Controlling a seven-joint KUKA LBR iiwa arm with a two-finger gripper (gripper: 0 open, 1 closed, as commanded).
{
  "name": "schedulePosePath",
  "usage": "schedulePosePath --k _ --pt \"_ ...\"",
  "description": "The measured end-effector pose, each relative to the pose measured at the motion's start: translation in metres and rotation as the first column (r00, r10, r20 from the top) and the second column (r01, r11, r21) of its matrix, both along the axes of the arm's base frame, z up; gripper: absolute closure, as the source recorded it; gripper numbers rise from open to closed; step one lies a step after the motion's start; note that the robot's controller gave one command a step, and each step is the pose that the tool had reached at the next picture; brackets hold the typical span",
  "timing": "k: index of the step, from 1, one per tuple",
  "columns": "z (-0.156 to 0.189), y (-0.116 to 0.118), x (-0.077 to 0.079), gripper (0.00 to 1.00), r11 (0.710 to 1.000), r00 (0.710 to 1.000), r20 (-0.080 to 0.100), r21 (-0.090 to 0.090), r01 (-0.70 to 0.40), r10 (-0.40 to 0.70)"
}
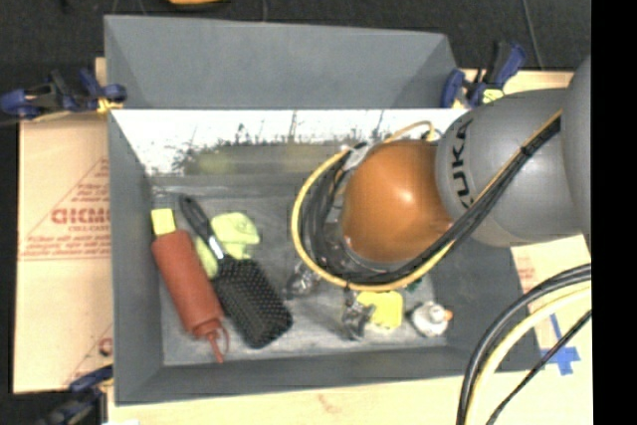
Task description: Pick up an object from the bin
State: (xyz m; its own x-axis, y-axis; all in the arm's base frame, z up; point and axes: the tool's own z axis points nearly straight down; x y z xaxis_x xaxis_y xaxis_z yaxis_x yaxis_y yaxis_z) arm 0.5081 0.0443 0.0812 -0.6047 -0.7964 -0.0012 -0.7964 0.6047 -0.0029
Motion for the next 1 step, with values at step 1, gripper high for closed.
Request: schedulePosePath --k 1 --pt "-0.0061 0.0096 -0.0048 0.00 0.977 0.977 0.000 0.000 -0.214 0.214"
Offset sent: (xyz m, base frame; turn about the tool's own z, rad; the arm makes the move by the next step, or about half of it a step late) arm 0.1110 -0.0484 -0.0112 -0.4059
